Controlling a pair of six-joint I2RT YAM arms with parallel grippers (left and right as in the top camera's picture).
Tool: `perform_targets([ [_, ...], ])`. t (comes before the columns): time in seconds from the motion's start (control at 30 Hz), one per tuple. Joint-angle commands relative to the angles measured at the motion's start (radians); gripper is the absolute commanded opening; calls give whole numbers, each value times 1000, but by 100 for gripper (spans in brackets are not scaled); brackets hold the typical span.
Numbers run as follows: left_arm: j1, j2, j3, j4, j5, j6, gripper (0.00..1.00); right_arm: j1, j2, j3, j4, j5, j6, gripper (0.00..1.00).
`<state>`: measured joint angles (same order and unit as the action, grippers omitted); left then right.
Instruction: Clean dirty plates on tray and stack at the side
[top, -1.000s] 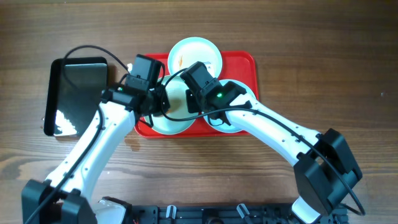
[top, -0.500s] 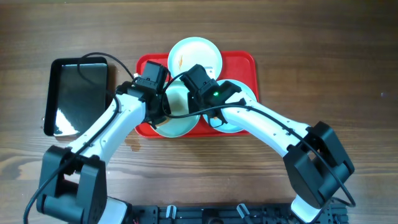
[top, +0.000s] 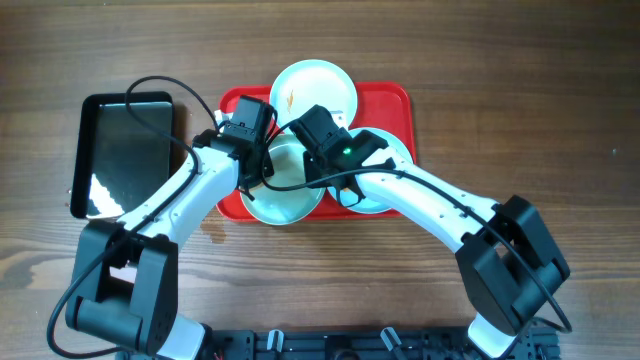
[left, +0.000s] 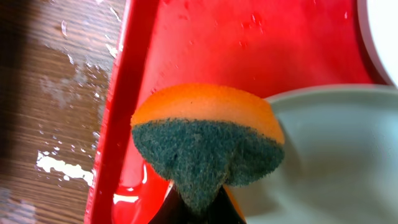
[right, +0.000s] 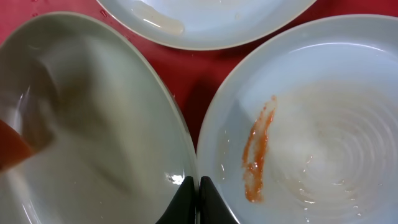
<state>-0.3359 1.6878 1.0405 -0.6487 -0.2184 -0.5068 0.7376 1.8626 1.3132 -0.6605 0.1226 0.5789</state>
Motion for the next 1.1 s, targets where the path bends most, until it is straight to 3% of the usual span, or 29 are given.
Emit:
perform_targets([
  [0.0,-2,13,-1,14,-87,5,4,-5,13,-3,-7,-11,-27,4],
  [0.7,-24,31,-29,69,-105,5,4,-5,13,-3,13,-11,-26,4],
  [1.07,-53,76,-29,53,-354,58,4,-5,13,-3,13,-11,-26,4],
])
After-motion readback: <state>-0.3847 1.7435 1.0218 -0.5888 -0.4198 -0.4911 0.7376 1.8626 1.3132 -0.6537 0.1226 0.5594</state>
